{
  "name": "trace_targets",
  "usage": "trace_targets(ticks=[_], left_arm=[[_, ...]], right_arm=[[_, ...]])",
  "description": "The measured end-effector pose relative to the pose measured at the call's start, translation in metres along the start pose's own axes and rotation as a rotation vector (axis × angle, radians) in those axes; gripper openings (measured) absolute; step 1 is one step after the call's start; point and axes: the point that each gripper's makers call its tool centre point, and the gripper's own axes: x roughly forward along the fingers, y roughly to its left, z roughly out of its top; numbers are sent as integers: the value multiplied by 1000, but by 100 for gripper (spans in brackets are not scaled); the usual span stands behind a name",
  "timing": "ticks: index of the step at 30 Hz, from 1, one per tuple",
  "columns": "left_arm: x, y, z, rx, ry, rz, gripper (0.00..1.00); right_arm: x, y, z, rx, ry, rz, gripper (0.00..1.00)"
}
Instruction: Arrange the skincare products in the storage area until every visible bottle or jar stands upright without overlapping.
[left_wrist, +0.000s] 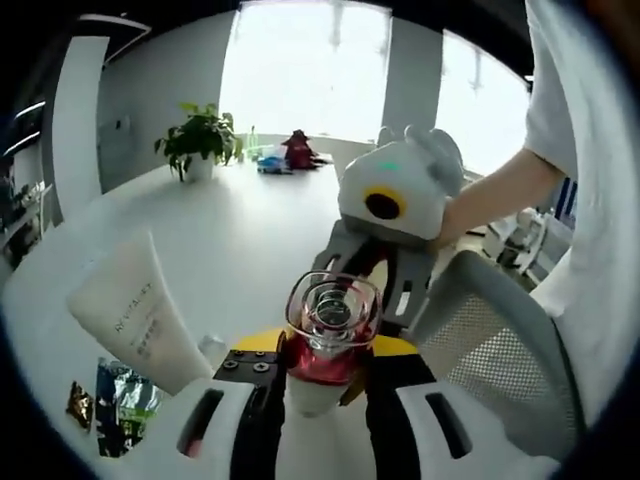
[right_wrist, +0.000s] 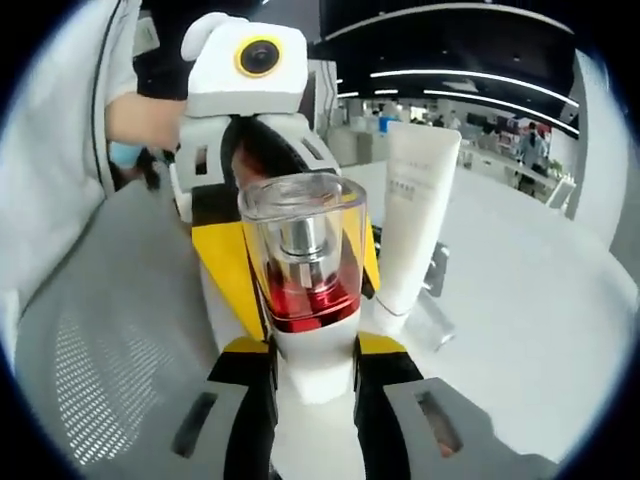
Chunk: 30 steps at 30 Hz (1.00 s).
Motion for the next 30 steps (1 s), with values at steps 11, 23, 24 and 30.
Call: trace_targets(ticks=[11, 23, 24, 30], left_arm=[[-13, 12, 1, -122, -83, 83, 37], [-30, 20, -15, -177, -68, 137, 45], [-32, 20, -17, -182, -66, 141, 46], [-47, 27, -30, -235, -78, 196, 52]], right_arm=[[-1, -14, 0, -4, -9, -7, 28], [0, -38, 1, -19, -4, -2, 28], [1, -40, 1, -22, -2, -1, 28], [5, -56, 2, -33, -7, 1, 28]])
